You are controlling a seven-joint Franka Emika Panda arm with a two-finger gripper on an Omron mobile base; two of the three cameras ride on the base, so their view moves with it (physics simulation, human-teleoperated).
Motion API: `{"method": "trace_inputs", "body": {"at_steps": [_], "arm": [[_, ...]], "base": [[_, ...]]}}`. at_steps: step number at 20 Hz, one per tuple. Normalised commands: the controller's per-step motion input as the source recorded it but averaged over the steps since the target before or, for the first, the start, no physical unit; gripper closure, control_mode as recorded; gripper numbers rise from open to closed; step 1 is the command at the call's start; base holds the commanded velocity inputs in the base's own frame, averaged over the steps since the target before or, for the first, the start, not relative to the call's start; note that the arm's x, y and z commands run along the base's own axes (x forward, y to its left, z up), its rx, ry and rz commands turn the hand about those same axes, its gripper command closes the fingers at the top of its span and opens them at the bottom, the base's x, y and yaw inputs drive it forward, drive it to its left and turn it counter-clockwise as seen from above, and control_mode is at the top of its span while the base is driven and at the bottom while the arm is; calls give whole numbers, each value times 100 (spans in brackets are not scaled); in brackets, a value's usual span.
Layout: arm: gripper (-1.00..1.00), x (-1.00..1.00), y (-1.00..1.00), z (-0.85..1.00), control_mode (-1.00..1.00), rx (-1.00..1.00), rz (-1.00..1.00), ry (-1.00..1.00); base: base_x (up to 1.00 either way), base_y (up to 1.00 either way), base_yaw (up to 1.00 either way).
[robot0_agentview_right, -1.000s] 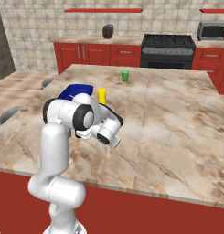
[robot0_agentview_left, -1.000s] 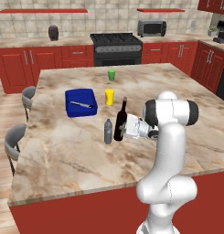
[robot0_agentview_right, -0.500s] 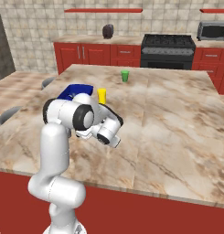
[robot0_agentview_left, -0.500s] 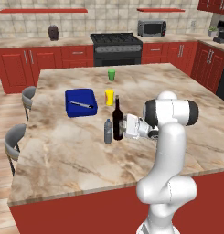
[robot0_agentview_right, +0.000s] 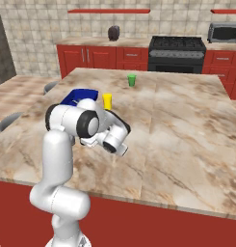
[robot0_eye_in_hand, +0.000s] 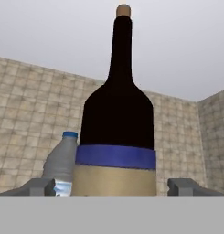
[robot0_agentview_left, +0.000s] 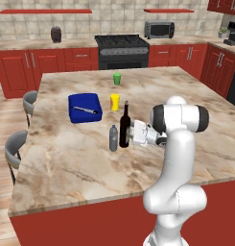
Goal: Place the drinks on the dining counter in a tight cluster.
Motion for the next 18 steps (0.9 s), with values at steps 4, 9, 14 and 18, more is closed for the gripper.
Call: {"method": "trace_inputs", "body": {"at_steps": [4, 9, 14, 18], "arm": [[-100, -21, -34, 17, -100, 0, -5, 4], [-100, -4, -49, 75, -100, 0, -7, 35], [-100, -8, -58, 79, -100, 0, -9, 37], [-100, -6, -46, 68, -100, -7, -8, 35]], "base": [[0, 0, 0], [0, 0, 0], [0, 0, 0], [0, 0, 0]]}}
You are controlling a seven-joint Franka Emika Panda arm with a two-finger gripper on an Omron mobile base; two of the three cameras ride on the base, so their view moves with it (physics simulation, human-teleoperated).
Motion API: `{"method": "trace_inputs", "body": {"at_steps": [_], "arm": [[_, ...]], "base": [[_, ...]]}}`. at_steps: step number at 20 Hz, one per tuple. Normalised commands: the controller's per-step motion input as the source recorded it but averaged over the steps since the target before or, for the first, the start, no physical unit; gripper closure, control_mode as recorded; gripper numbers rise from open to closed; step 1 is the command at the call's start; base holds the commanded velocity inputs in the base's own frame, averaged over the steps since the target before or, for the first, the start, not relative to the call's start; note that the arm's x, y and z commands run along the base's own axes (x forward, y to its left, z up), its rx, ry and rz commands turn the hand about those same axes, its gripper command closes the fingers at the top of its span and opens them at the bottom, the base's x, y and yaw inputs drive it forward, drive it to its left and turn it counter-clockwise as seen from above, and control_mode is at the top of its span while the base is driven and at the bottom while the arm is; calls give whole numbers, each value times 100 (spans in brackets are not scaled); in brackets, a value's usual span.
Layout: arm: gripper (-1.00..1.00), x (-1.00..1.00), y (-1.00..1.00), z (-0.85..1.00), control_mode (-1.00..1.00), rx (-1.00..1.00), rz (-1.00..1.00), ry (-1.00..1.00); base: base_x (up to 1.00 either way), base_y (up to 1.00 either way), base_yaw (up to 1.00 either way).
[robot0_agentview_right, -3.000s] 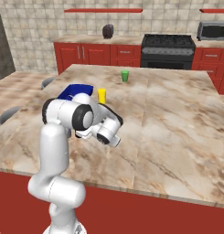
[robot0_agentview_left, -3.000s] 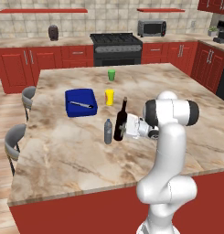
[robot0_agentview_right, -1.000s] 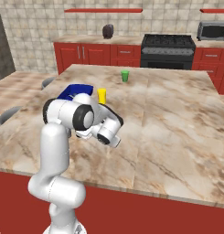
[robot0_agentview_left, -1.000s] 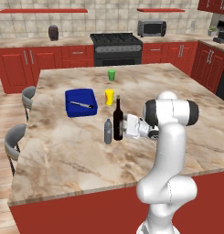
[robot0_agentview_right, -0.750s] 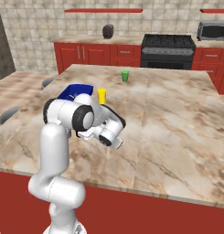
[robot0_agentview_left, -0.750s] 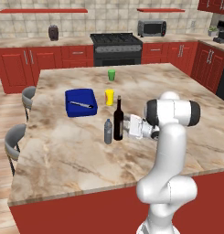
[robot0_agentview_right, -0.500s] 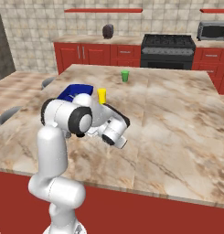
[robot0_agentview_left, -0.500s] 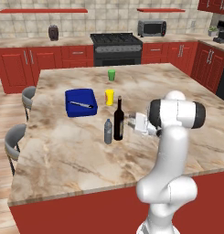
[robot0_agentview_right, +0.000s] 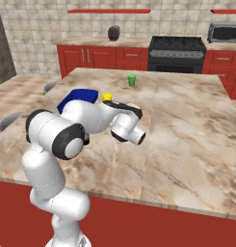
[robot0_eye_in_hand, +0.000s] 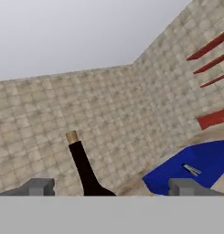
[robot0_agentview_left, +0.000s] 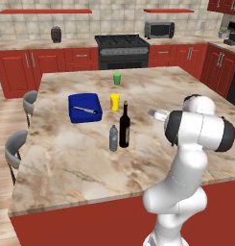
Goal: Place the drinks on the dining counter in a tight cluster.
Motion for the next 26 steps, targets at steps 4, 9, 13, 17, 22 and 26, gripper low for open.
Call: {"method": "trace_inputs", "body": {"at_steps": [4, 9, 13, 17, 22, 26], "arm": [[-100, -5, -41, 34, -100, -14, -4, 32], [-100, 0, -1, 3, -100, -40, -15, 31], [-100, -11, 0, 25, -100, -39, -21, 29], [-100, -14, -17, 41, -100, -36, -25, 30], [-100, -22, -12, 73, -100, -29, -22, 28], [-100, -72, 0, 64, -100, -23, -14, 26]], "base": [[0, 0, 0], [0, 0, 0], [0, 0, 0], [0, 0, 0], [0, 0, 0], [0, 0, 0]]}}
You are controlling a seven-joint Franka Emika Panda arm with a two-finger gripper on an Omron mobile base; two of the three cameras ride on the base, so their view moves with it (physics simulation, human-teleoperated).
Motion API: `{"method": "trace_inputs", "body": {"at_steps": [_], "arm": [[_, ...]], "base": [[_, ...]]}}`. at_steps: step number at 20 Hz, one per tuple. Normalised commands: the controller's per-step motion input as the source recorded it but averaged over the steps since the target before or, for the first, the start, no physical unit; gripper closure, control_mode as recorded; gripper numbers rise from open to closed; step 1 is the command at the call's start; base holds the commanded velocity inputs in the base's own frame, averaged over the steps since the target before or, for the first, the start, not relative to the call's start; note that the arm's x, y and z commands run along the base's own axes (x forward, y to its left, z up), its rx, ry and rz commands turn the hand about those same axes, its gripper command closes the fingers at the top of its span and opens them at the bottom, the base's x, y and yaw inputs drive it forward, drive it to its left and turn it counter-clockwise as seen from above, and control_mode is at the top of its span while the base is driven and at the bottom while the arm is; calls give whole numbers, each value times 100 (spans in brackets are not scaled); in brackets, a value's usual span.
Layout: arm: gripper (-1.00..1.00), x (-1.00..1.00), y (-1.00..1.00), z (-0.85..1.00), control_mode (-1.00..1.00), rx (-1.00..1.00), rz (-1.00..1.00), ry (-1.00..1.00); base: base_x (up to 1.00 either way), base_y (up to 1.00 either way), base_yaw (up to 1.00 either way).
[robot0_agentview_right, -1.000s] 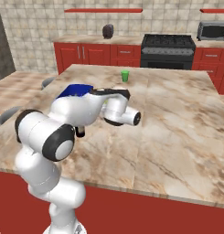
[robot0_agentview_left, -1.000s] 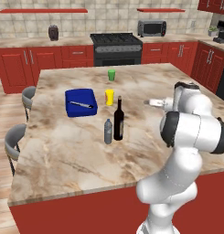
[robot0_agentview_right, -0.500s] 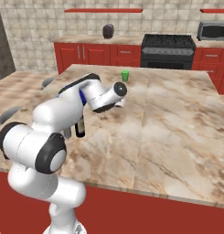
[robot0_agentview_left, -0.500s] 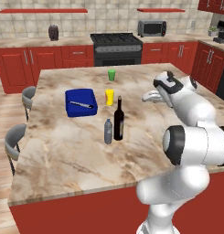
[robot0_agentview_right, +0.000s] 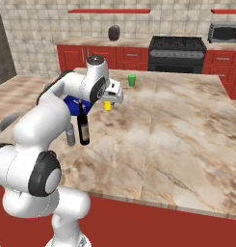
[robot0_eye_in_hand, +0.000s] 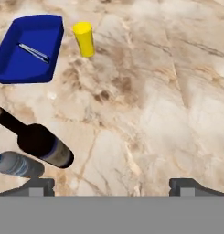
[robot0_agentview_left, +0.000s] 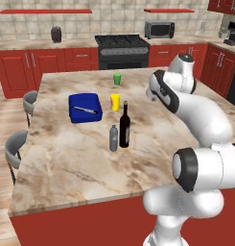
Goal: Place the drinks on the dining counter in a tight cluster.
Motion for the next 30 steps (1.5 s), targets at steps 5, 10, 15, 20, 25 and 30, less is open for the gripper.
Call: {"method": "trace_inputs", "body": {"at_steps": [5, 10, 15, 20, 25, 30], "arm": [[-100, -80, 0, 45, -100, -17, -6, 30], [-100, -96, 0, 0, -100, 0, 2, 5], [-100, -100, 0, 8, -100, 0, 1, 0], [-100, -95, 0, -1, -100, 1, 4, -8], [-100, -80, 0, 3, -100, 3, 4, -10], [-100, -36, -2, 21, -100, 3, 0, -7]], "base": [[0, 0, 0], [0, 0, 0], [0, 0, 0], [0, 0, 0], [0, 0, 0], [0, 0, 0]]}}
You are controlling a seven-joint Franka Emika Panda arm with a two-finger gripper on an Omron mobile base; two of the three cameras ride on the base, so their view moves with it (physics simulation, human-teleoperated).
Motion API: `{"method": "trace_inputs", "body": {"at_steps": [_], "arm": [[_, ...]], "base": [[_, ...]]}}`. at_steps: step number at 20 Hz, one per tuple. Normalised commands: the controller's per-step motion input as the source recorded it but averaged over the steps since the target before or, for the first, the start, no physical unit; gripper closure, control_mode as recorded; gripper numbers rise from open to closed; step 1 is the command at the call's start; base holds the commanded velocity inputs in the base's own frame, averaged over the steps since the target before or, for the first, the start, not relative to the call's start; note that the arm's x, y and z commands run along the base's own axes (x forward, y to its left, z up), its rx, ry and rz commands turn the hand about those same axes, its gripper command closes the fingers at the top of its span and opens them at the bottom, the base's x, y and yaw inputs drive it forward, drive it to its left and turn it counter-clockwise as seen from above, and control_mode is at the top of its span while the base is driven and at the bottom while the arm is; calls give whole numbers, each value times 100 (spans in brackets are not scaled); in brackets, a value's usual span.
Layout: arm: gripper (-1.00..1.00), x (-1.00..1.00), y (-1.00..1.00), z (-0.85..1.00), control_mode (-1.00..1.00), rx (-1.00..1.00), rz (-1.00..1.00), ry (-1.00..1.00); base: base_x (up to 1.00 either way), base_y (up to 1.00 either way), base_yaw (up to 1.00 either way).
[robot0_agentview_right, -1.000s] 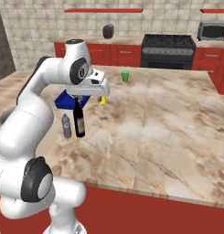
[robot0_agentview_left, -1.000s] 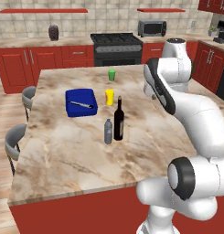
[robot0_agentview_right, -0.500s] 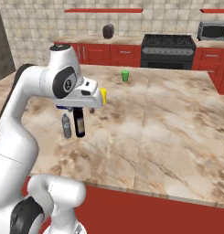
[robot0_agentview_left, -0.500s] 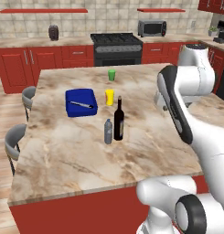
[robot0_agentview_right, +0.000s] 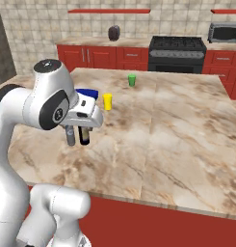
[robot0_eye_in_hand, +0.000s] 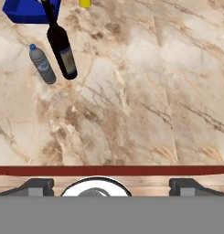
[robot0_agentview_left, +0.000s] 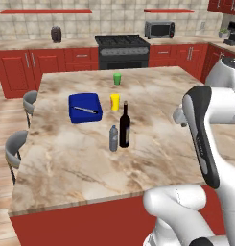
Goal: Place the drinks on the dining counter in a tight cluster.
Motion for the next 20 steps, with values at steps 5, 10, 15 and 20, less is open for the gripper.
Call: {"method": "trace_inputs", "body": {"at_steps": [5, 10, 15, 20], "arm": [[-100, 0, 0, 0, -100, 0, 0, 0], [-100, -18, -11, -2, -100, 0, -3, 1], [-100, 0, 0, 0, 100, 0, 0, 0], [-100, 0, 0, 0, 100, 0, 0, 0]], "base": [[0, 0, 0], [0, 0, 0], [-53, -39, -22], [-25, -28, -43]]}}
